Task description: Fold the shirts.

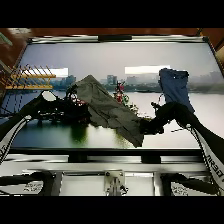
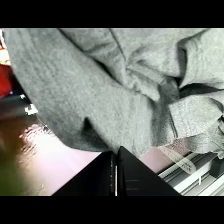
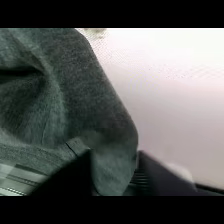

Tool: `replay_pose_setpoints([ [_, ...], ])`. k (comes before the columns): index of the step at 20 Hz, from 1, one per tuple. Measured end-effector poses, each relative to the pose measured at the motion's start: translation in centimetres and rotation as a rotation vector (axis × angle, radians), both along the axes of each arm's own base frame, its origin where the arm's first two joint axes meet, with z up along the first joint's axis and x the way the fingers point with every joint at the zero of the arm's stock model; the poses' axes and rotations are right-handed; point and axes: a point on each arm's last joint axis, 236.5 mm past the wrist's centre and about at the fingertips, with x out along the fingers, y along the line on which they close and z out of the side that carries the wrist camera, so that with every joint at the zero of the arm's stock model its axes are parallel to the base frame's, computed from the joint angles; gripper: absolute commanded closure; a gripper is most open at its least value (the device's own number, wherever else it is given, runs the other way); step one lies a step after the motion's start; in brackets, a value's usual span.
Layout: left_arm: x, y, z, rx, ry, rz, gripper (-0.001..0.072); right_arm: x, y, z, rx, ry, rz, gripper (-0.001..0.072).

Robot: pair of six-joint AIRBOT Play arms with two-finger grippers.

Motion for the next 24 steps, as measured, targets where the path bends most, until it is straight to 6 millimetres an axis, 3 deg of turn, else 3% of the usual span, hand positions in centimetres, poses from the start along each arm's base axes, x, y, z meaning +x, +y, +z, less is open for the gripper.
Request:
replay_pose_setpoints([
  [3, 0.7, -0.2, 2.0, -0.011, -0.053, -0.005, 0.0677, 1.1, 0.5, 0.6, 0.025, -0.047, 0.023, 0.0656],
  [5, 2.2, -0.3, 5.7, -0.027, -0.163, -0.020, 0.0677, 3.7, 1.3, 3.7, 0.063, -0.169, 0.046, 0.0656],
  [6, 3.3, -0.4, 8.7, -0.037, -0.252, -0.030, 0.0677, 5.3, 1.6, 6.1, 0.074, -0.254, 0.061, 0.0656],
  [7, 4.3, -0.3, 12.2, -0.048, -0.349, -0.035, 0.0678, 7.6, 1.9, 9.7, 0.090, -0.383, 0.072, 0.0656],
  [9, 5.8, -0.3, 21.6, -0.080, -0.585, -0.040, 0.0678, 11.5, 2.2, 18.7, 0.102, -0.675, 0.103, 0.0656],
  [11, 5.4, 0.0, 33.0, -0.117, -0.857, -0.029, 0.0677, 14.0, 2.1, 30.4, 0.106, -1.020, 0.102, 0.0656],
  [12, 4.2, 0.5, 39.1, -0.139, -1.001, -0.015, 0.0677, 14.2, 1.9, 36.1, 0.105, -1.177, 0.092, 0.0656],
  [14, 0.3, 1.8, 49.9, -0.182, -1.267, 0.027, 0.0677, 12.2, 1.1, 47.5, 0.110, -1.476, 0.062, 0.0656],
  [16, -4.9, 3.6, 58.4, -0.227, -1.494, 0.086, 0.0677, 8.9, 0.4, 55.2, 0.118, -1.674, 0.039, 0.0656],
  [17, -7.3, 4.5, 61.3, -0.243, -1.579, 0.114, 0.0677, 7.0, 0.1, 58.0, 0.123, -1.748, 0.032, 0.0655],
  [18, -9.6, 5.5, 63.7, -0.250, -1.654, 0.143, 0.0677, 5.4, -0.1, 60.0, 0.131, -1.799, 0.024, 0.0656],
  [20, -12.6, 7.1, 66.1, -0.232, -1.736, 0.193, 0.0677, 2.9, -0.2, 62.0, 0.145, -1.842, 0.025, 0.0655],
  [22, -13.6, 8.4, 66.7, -0.190, -1.753, 0.240, 0.0677, 1.6, 0.1, 61.8, 0.157, -1.813, 0.049, 0.0655],
  [24, -13.2, 9.5, 66.3, -0.127, -1.737, 0.276, 0.0676, 0.9, 0.6, 60.5, 0.162, -1.750, 0.080, 0.0655],
])
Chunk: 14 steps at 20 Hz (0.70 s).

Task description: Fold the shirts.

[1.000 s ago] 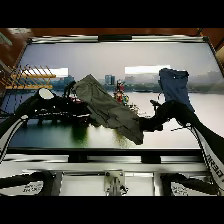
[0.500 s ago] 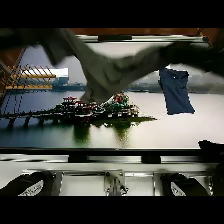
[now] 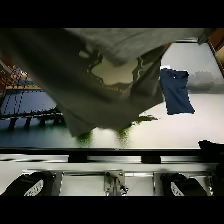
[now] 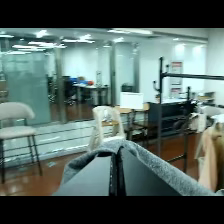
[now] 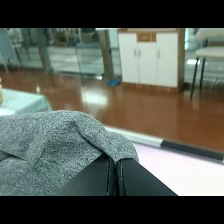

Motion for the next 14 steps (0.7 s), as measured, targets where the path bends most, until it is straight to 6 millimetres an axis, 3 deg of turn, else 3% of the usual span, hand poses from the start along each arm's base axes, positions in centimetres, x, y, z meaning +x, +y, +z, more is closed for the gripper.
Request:
replay_pose_setpoints([
  [4, 1.6, 1.3, -0.6, -0.008, 0.026, 0.069, 0.0677, -0.3, 0.7, -4.2, -0.070, 0.170, 0.038, 0.0655],
  [7, 4.6, 1.6, -1.4, -0.017, 0.058, 0.091, 0.0677, 0.3, 0.9, -8.7, -0.138, 0.343, 0.056, 0.0655],
  [11, 12.3, 0.9, -5.1, -0.011, 0.169, 0.102, 0.0677, 2.5, 0.6, -18.0, -0.180, 0.692, 0.049, 0.0655],
  [14, 19.6, -1.0, -9.8, -0.007, 0.273, 0.085, 0.0676, 4.6, 0.0, -27.2, -0.204, 0.969, 0.019, 0.0655],
])
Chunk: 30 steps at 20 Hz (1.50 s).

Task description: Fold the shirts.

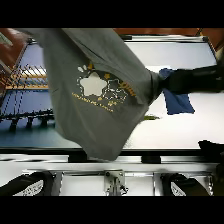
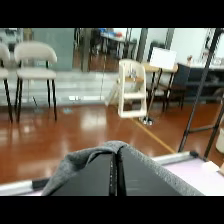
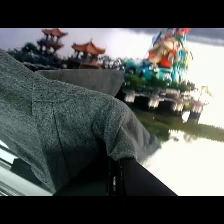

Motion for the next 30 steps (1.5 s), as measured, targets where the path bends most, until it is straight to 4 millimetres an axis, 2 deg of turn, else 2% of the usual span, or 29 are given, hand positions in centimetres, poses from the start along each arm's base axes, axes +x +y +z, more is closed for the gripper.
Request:
replay_pose_setpoints([
  [3, 7.5, -3.9, -7.9, 0.023, 0.153, -0.046, 0.0676, 1.9, -0.3, -8.1, -0.026, 0.194, -0.039, 0.0655],
  [5, 11.7, -7.4, -14.7, 0.053, 0.270, -0.087, 0.0675, 3.5, -0.3, -12.2, -0.032, 0.269, -0.067, 0.0655],
  [6, 13.2, -9.2, -18.1, 0.070, 0.328, -0.109, 0.0674, 4.5, -0.2, -13.6, -0.028, 0.281, -0.081, 0.0655],
  [7, 14.3, -11.0, -21.9, 0.090, 0.394, -0.135, 0.0623, 5.4, -0.2, -15.0, -0.024, 0.293, -0.098, 0.0655],
  [8, 15.1, -12.6, -25.4, 0.110, 0.459, -0.160, 0.0456, 6.0, -0.1, -16.1, -0.021, 0.304, -0.108, 0.0655],
  [9, 15.4, -13.6, -28.0, 0.115, 0.514, -0.177, 0.0383, 6.6, 0.0, -16.9, -0.015, 0.309, -0.118, 0.0655],
  [12, 15.9, -13.4, -31.4, 0.075, 0.637, -0.176, 0.0366, 7.4, 0.1, -18.4, -0.011, 0.322, -0.133, 0.0655],
  [13, 15.7, -12.8, -31.7, 0.054, 0.678, -0.171, 0.0320, 7.4, 0.1, -18.8, -0.013, 0.331, -0.133, 0.0655],
  [14, 15.4, -11.7, -31.4, 0.038, 0.705, -0.160, 0.0049, 7.4, 0.1, -19.0, -0.012, 0.335, -0.134, 0.0655],
  [15, 15.0, -10.6, -30.9, 0.028, 0.724, -0.152, -0.0013, 7.3, 0.1, -19.1, -0.013, 0.341, -0.133, 0.0655],
  [17, 13.4, -8.3, -29.6, 0.028, 0.770, -0.142, -0.0010, 7.0, 0.1, -19.4, -0.016, 0.359, -0.127, 0.0655],
  [18, 12.2, -6.9, -28.5, 0.031, 0.788, -0.136, 0.0031, 6.7, 0.1, -19.5, -0.019, 0.371, -0.122, 0.0655],
  [19, 10.9, -5.5, -27.9, 0.043, 0.815, -0.129, 0.0143, 6.4, 0.1, -19.6, -0.022, 0.383, -0.116, 0.0654],
  [20, 9.4, -3.7, -28.0, 0.083, 0.863, -0.107, 0.0196, 6.0, 0.1, -19.7, -0.026, 0.398, -0.108, 0.0654],
  [22, 5.5, -0.4, -29.2, 0.168, 0.992, -0.065, 0.0195, 5.4, 0.1, -19.8, -0.034, 0.421, -0.090, 0.0654],
  [23, 3.1, 1.0, -30.6, 0.212, 1.076, -0.051, 0.0187, 5.1, 0.1, -19.9, -0.037, 0.427, -0.082, 0.0654],
  [25, -1.7, 3.0, -33.8, 0.255, 1.233, -0.024, -0.0013, 4.8, 0.1, -19.9, -0.042, 0.435, -0.071, 0.0655],
  [27, -6.7, 3.3, -38.2, 0.233, 1.379, -0.026, -0.0013, 4.7, 0.1, -19.9, -0.044, 0.438, -0.066, 0.0654],
  [30, -13.6, 2.2, -45.6, 0.129, 1.545, -0.061, -0.0013, 4.5, 0.1, -19.9, -0.048, 0.442, -0.056, 0.0655],
])
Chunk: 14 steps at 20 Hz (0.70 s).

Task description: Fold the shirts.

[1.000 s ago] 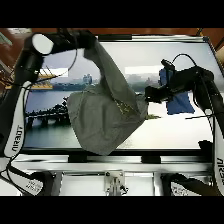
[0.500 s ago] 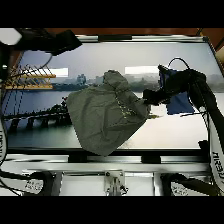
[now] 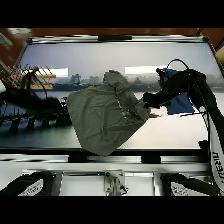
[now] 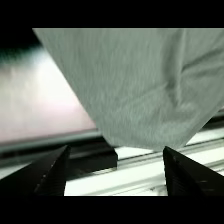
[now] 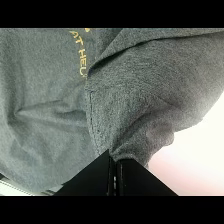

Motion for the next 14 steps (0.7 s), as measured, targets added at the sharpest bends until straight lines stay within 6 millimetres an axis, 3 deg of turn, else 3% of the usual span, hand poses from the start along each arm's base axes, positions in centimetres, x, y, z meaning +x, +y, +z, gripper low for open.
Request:
replay_pose_setpoints([
  [3, -5.2, -1.8, -5.9, -0.101, 0.122, 0.066, -0.0013, 0.0, 0.0, 0.0, -0.001, -0.001, 0.005, 0.0655],
  [6, -7.7, -2.5, -9.7, -0.147, 0.184, 0.135, -0.0013, 0.1, 0.0, 0.0, 0.000, -0.007, 0.003, 0.0655],
  [10, -8.3, -3.4, -12.7, -0.167, 0.205, 0.184, -0.0013, 0.6, 0.0, 0.0, 0.001, -0.025, -0.004, 0.0655],
  [14, -8.1, -5.9, -14.4, -0.221, 0.228, 0.178, 0.0024, 1.3, 0.0, 0.2, 0.003, -0.052, -0.015, 0.0655],
])
